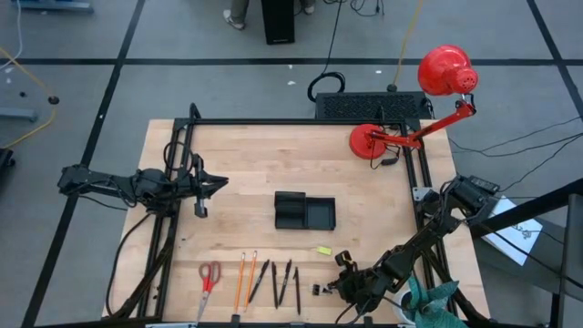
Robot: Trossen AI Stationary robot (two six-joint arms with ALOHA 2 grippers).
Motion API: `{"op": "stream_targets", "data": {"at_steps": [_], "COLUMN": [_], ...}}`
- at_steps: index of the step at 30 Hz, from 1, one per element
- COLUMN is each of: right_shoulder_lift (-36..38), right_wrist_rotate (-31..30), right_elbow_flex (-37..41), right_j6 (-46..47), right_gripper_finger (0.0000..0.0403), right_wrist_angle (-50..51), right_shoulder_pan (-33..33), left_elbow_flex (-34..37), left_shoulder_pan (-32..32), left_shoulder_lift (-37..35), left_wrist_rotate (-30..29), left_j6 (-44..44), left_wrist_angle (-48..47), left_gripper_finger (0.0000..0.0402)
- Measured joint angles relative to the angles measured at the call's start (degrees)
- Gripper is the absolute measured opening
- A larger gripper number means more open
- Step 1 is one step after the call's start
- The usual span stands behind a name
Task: Pick and place office supplies into organizer
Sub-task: Put the top black binder clip into the desk organizer
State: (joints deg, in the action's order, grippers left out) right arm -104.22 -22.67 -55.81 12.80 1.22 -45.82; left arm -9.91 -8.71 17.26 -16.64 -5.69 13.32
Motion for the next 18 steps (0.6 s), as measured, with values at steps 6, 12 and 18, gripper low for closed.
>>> {"op": "stream_targets", "data": {"at_steps": [6,12,18], "right_shoulder_lift": [6.99,16.72,19.69], "right_wrist_rotate": [-4.46,-16.03,-20.55], "right_elbow_flex": [0.04,0.04,0.04], "right_j6": [-0.98,-1.66,-5.98], "right_gripper_finger": [0.0003,0.0001,0.0001], "right_wrist_angle": [4.09,9.35,8.04], "right_shoulder_pan": [-0.01,0.10,5.21], "left_elbow_flex": [0.00,0.00,0.00], "left_shoulder_pan": [0.00,0.00,0.00], "left_shoulder_lift": [0.00,-0.02,-0.02], "left_wrist_rotate": [0.00,0.00,0.00], "left_j6": [-0.02,-0.02,-0.04], "left_wrist_angle": [0.00,0.02,0.21], "left_gripper_finger": [0.0042,0.0042,0.0042]}}
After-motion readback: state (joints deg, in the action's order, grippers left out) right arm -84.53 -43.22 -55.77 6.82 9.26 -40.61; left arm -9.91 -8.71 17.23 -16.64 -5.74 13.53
